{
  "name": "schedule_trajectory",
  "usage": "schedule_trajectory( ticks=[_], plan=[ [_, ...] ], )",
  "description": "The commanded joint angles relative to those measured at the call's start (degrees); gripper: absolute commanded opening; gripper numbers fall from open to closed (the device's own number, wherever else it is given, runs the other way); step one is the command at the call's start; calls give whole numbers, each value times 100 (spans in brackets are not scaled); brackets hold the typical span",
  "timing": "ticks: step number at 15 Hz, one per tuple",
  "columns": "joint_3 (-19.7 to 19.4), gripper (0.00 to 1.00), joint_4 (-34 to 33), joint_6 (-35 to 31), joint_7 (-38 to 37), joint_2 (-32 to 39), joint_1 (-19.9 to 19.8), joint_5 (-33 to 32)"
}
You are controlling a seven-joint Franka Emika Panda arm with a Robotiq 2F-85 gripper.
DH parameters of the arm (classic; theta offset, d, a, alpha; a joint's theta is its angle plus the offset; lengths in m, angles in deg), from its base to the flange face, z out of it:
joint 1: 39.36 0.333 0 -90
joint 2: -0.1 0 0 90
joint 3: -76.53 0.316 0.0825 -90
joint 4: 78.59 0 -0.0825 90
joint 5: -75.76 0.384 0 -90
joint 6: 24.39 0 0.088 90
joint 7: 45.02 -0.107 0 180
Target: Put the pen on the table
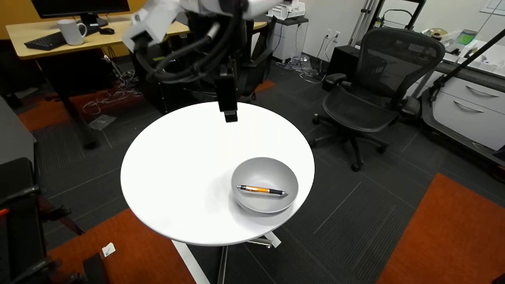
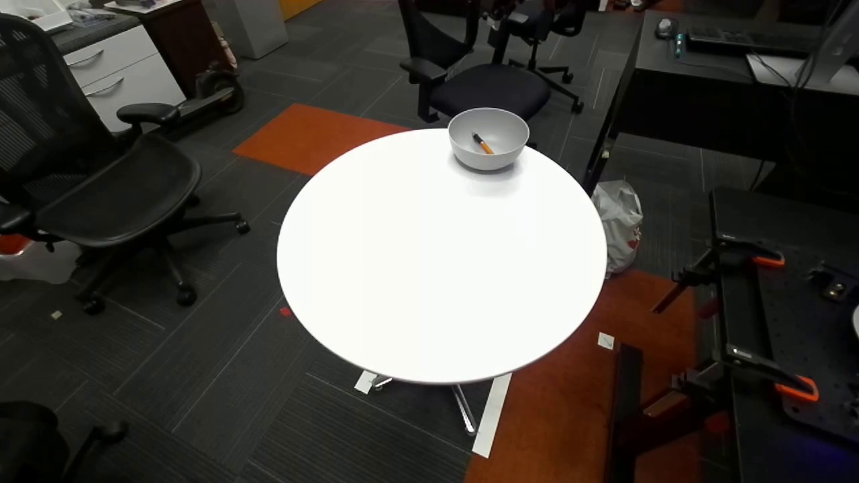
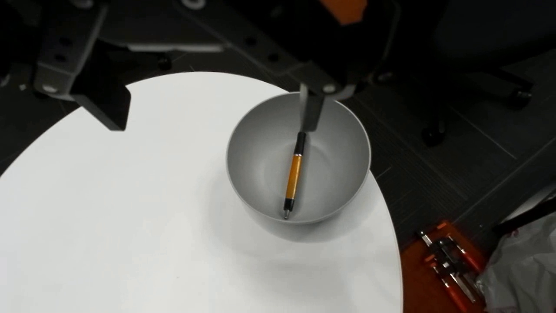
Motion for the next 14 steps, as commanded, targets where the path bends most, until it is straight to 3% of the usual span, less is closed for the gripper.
schedule_trajectory(
  ticks=[1, 7, 8, 14],
  plan=[
    [-139, 100, -568, 107, -90, 726, -38, 30],
    [-243, 100, -1051, 329, -179, 1593, -55, 33],
    [-227, 100, -747, 52, -1, 1357, -53, 11],
    [-226, 100, -785, 45, 3, 1467, -53, 11]
  ],
)
